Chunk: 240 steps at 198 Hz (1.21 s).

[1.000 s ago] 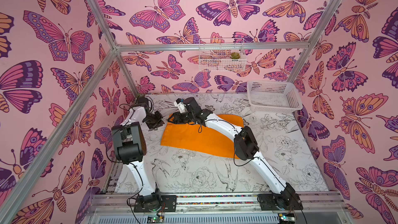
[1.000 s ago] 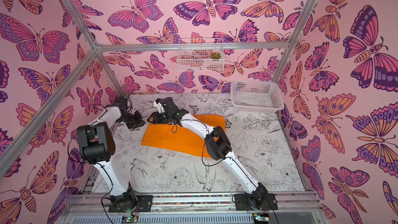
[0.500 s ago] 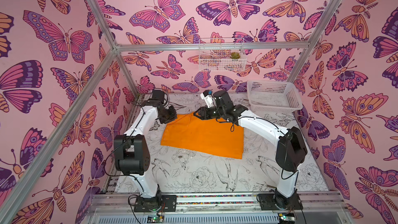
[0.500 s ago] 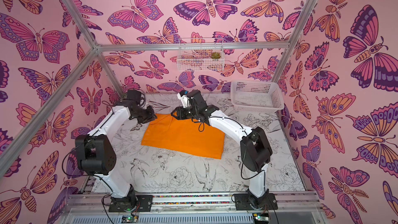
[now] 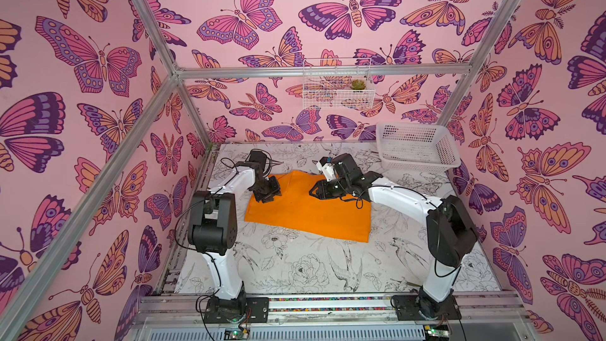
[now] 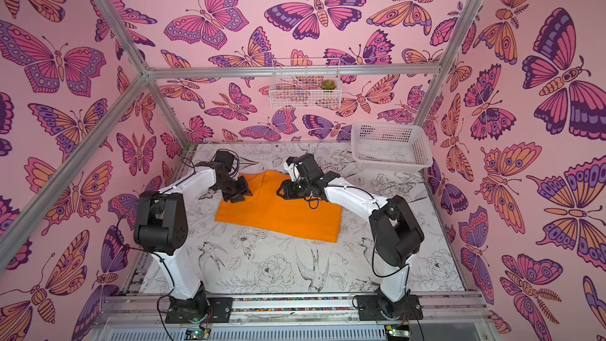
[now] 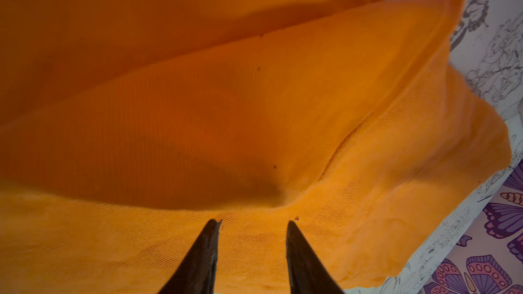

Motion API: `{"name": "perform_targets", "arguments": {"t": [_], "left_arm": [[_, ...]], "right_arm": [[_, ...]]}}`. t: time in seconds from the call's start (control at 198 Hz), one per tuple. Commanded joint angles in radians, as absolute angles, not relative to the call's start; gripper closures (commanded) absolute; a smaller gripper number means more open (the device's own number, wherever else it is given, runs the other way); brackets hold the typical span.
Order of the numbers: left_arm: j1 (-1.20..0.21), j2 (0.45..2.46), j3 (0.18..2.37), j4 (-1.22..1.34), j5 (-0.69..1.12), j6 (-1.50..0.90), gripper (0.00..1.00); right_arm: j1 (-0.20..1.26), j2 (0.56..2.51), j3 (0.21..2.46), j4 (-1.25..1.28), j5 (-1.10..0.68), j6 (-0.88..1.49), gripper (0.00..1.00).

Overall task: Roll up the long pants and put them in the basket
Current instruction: Fold the long pant at the center of the board.

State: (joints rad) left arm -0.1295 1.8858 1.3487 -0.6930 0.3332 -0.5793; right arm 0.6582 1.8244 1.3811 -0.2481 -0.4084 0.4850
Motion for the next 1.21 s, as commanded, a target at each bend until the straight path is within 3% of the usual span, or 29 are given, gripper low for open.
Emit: {"name": "perform_targets", "arguments": {"t": [0.0,0.242,0.773,0.919,1.207], "left_arm": [[-0.126,1.852,1.29,-0.588,0.365,-0.666,0.57],[-0.109,1.864,1.252,-0.399,0.376,-0.754,0.57],[0.033,1.98,1.376,-0.375,0.385,-0.755,0.6],[0.075,1.923,1.352,-0.379,0.404,-0.736,0.61],[0.009,1.648,1.189,-0.548,0.379,-0.655,0.6]], "right_arm": [[0.655,1.817,1.37,-0.247,-0.435,0.464,0.62],[0.655,1.812,1.352,-0.248,-0.469,0.467,0.64],[0.654,1.8,1.355,-0.319,-0.434,0.44,0.65],[0.656,1.787,1.359,-0.419,-0.355,0.38,0.64],[0.757,1.795,1.404,-0.723,-0.053,0.152,0.51]]}}
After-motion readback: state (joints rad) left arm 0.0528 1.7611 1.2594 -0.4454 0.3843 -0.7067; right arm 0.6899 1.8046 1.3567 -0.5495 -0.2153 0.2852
